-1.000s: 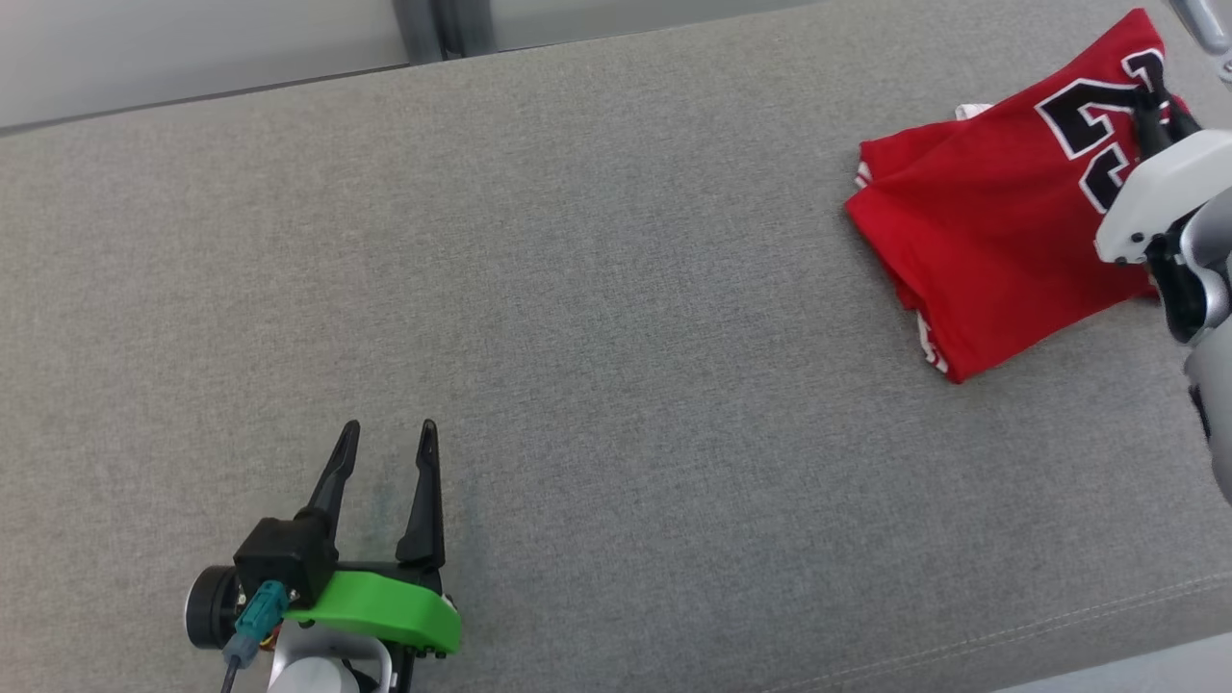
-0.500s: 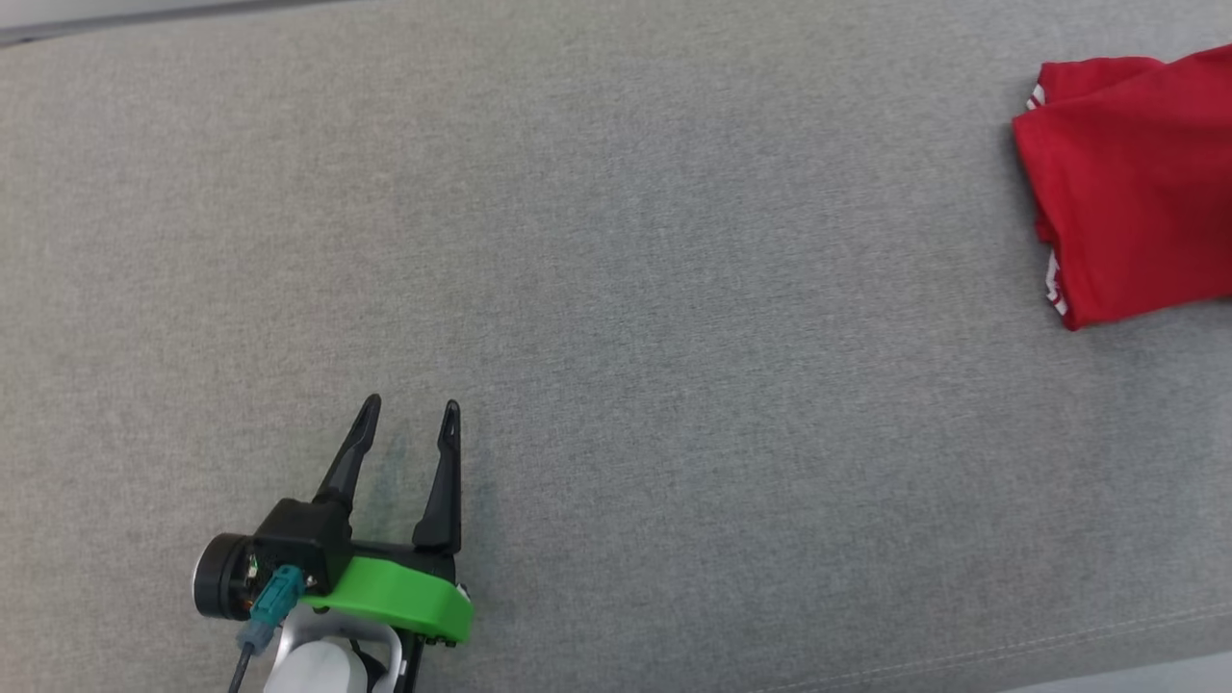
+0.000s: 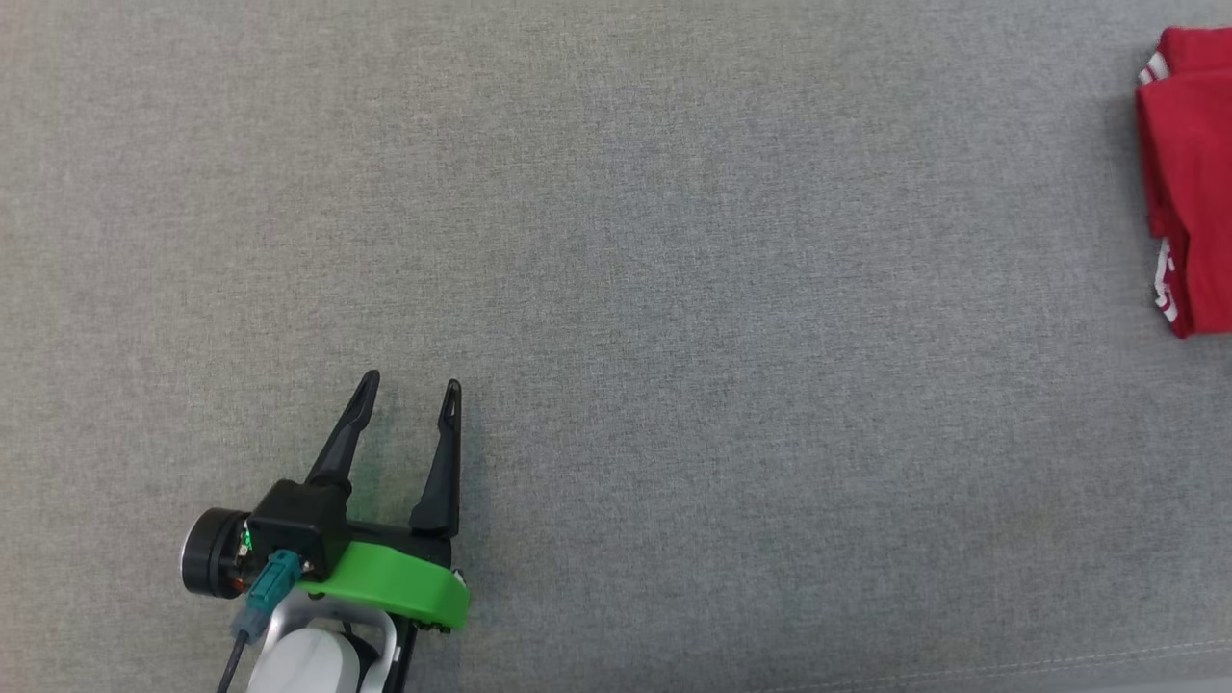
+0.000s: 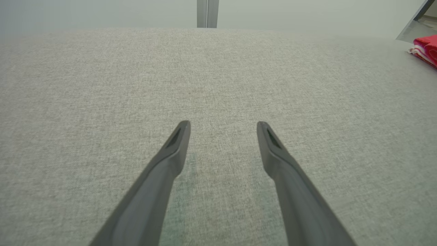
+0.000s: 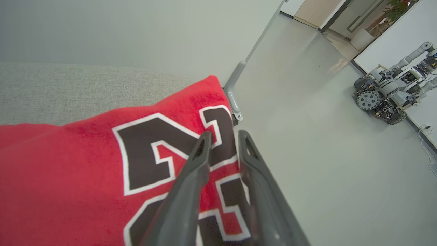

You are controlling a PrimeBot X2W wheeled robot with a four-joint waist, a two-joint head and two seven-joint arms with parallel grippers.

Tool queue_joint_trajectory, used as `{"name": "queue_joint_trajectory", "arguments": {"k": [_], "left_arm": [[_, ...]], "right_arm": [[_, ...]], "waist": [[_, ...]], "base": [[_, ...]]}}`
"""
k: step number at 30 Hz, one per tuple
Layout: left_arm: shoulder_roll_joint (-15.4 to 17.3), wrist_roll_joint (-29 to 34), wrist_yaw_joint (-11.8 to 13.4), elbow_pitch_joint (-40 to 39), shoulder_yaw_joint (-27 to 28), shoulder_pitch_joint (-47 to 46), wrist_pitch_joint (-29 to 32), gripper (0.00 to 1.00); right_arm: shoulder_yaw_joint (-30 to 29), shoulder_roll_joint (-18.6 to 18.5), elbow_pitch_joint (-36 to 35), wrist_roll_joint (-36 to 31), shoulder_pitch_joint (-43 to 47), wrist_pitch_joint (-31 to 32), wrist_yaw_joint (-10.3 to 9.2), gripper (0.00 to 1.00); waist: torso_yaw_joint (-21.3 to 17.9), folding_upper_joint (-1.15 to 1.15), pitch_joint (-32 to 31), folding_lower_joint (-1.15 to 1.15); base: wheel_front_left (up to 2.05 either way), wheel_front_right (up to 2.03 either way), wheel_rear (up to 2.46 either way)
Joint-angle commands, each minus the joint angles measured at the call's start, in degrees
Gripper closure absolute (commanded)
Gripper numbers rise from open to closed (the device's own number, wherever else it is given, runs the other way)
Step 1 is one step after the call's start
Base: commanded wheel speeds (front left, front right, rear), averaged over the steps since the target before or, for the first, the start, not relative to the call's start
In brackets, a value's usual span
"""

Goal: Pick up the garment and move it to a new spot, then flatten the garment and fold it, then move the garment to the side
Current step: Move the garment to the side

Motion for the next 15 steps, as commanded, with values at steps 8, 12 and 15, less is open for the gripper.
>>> {"name": "queue_joint_trajectory", "arguments": {"k": [8,12,15], "left_arm": [[0.8,0.2,0.7,-0.6,-0.2,-1.0,0.5,0.00],[0.9,-0.3,0.9,-0.3,-0.2,-0.8,0.3,0.00],[0.9,-0.6,1.0,0.1,0.2,-0.9,0.1,0.00]], "right_arm": [[-5.9,4.1,-2.0,-7.5,1.0,-4.5,-0.08,0.00],[-6.4,7.0,-2.5,-8.7,1.0,-6.5,-0.08,0.00],[-5.1,8.9,-2.4,-7.8,0.3,-7.7,-0.08,0.00]], "waist": [[-0.7,0.00,0.5,0.00],[-1.5,0.00,-0.5,0.00],[-2.1,0.00,-1.8,0.00]], "base": [[0.00,0.00,0.00],[0.00,0.00,0.00],[0.00,0.00,0.00]]}}
